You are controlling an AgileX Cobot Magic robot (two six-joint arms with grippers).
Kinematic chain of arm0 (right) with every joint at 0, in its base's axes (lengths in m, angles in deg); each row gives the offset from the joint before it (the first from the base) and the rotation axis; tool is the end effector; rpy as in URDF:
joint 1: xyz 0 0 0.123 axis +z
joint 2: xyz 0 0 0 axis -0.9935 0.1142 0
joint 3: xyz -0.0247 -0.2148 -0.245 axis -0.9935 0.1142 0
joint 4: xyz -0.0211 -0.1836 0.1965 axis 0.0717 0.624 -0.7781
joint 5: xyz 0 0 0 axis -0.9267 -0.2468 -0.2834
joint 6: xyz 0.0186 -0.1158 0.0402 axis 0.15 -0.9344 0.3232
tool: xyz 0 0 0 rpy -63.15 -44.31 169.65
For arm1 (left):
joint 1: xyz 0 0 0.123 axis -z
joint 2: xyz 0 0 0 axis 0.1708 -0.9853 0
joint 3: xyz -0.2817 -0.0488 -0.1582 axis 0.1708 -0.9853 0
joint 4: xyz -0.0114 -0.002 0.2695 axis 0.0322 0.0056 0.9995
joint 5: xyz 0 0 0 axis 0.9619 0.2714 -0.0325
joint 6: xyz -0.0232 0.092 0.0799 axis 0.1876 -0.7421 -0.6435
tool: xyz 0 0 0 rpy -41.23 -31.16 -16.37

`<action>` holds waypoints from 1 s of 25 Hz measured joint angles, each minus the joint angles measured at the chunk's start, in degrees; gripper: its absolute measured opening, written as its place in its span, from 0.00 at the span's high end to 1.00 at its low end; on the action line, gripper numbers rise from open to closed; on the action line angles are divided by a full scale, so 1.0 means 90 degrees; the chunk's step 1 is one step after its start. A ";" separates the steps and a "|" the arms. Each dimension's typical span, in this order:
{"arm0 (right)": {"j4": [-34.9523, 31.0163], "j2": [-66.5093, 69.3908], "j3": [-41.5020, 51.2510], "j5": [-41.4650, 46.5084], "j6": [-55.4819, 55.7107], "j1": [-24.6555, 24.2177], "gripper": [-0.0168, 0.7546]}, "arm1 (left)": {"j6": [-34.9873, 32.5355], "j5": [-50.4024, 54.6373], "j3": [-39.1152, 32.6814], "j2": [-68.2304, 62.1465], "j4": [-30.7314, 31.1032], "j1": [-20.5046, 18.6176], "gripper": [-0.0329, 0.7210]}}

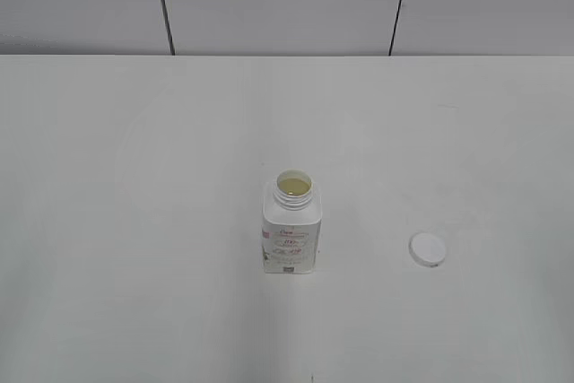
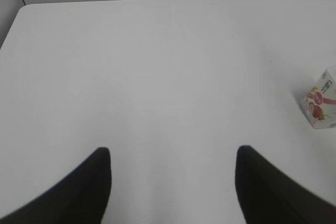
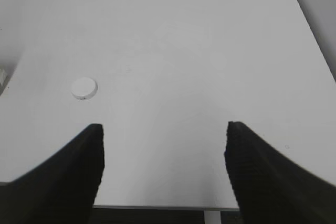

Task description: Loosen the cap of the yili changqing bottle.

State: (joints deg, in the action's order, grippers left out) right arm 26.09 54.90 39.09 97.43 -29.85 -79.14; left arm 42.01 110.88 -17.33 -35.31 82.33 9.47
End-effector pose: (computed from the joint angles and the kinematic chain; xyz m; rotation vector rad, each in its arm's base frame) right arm -0.0065 0.0009 0.2714 -0.1653 2.0523 0.0092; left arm -0.0054 -0.0033 0.2789 0.0486 2.0111 0.0013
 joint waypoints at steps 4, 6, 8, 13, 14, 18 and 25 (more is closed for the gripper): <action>0.0001 0.0000 0.0000 0.0000 0.0000 0.0007 0.24 | 0.0000 0.0000 0.0000 0.0000 0.0000 0.0000 0.35; 0.0007 0.0000 0.0000 0.0000 0.0000 0.0007 0.24 | 0.0000 0.0000 0.0000 0.0000 0.0000 0.0000 0.35; 0.0007 0.0000 0.0000 0.0000 0.0000 0.0007 0.24 | 0.0000 0.0000 0.0000 0.0000 -0.0006 0.0000 0.35; 0.0007 0.0000 0.0000 -0.0006 0.0000 0.0007 0.24 | 0.0000 0.0000 0.0000 0.0000 -0.0026 0.0000 0.35; 0.0007 0.0000 0.0000 -0.0006 0.0000 0.0007 0.24 | 0.0000 0.0000 0.0000 0.0000 -0.0026 0.0000 0.35; 0.0007 0.0000 0.0000 -0.0006 0.0000 0.0007 0.24 | 0.0000 0.0000 0.0000 0.0000 -0.0026 0.0000 0.35; 0.0007 0.0000 0.0000 -0.0006 0.0000 0.0007 0.24 | 0.0000 0.0000 0.0000 0.0000 -0.0026 0.0000 0.35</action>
State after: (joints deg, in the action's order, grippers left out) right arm 26.16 54.90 39.09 97.37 -29.85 -79.08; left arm 42.01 110.88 -17.33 -35.31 82.09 9.47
